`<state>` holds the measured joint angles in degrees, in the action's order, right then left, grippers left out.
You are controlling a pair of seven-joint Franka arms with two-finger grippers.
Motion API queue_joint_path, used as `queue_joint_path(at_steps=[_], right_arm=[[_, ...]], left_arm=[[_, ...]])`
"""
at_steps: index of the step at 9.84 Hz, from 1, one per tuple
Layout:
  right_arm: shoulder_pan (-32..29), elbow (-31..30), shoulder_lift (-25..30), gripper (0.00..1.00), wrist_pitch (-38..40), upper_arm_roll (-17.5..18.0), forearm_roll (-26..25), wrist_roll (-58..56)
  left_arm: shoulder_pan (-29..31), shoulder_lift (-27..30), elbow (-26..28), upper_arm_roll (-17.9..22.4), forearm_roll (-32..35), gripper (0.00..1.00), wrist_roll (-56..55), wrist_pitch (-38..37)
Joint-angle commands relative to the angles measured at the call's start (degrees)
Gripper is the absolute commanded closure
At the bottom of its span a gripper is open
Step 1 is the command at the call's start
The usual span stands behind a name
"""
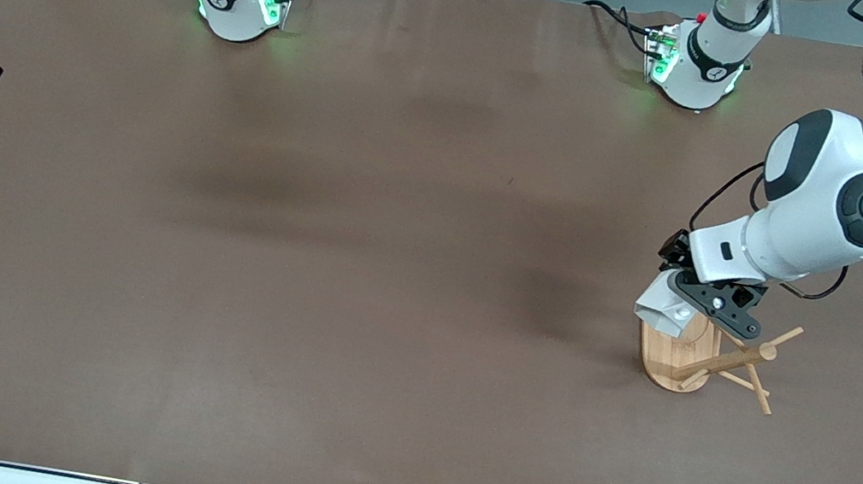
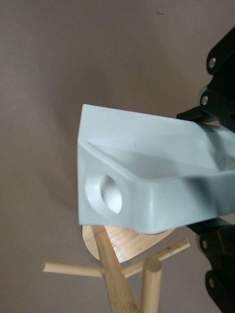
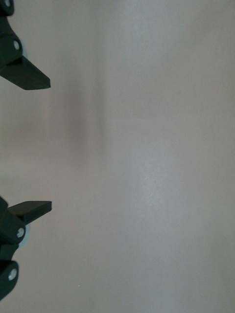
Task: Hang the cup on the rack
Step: 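Lower the cup handle onto a rack peg with the left gripper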
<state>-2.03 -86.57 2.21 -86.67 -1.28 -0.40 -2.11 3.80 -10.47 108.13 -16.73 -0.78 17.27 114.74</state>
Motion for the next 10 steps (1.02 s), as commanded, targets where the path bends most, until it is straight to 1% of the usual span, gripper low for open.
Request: queue_joint_path(at_steps=[1, 5, 10], right_arm=[[-1.13, -0.97, 0.87, 0.00, -0.16, 1.02, -0.30, 0.00], [-0.96, -1.14, 0.87, 0.00, -0.34, 1.02, -0.30, -0.08], [-0.78, -1.14, 0.87, 0.00, -0.51, 1.19, -0.30, -0.17]], left_arm=[[0.69, -1.04, 0.68, -0.24, 1.04, 0.84, 1.27, 1.10], [1.91, -1.57, 0.42, -0.06, 1.22, 0.83, 1.54, 1.18], [2.18, -3.24, -1.25, -0.06, 1.13, 0.83, 1.54, 1.18]])
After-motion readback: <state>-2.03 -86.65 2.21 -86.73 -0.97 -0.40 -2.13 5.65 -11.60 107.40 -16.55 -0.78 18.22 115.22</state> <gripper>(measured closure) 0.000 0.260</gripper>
